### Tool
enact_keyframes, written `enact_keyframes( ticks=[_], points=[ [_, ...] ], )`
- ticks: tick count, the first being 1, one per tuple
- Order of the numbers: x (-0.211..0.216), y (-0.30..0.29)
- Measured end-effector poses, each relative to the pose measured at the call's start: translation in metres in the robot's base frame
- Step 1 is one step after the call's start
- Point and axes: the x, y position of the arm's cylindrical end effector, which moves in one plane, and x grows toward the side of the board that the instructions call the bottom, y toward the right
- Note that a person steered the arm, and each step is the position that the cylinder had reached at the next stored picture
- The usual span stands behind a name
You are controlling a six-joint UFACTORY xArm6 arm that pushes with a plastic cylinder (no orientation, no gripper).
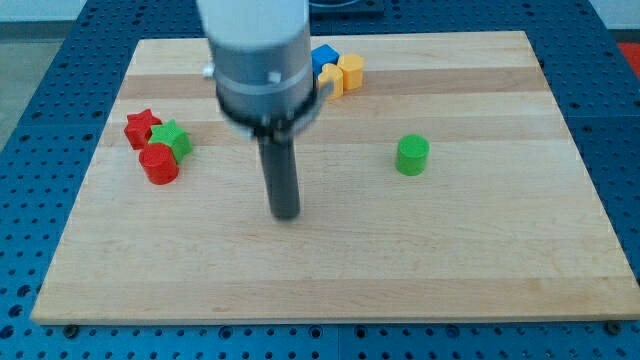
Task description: Slide the green circle to the center
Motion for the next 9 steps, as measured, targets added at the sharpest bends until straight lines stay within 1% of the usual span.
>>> enact_keyframes(
  ticks=[1, 2, 3, 4, 5, 7, 9],
  points=[
    [0.043, 0.036],
    [0.054, 0.108],
    [0.026, 0.172],
    [-0.048, 0.196],
    [-0.094, 0.194],
    [-0.094, 0.182],
    [-0.094, 0.147]
  ],
)
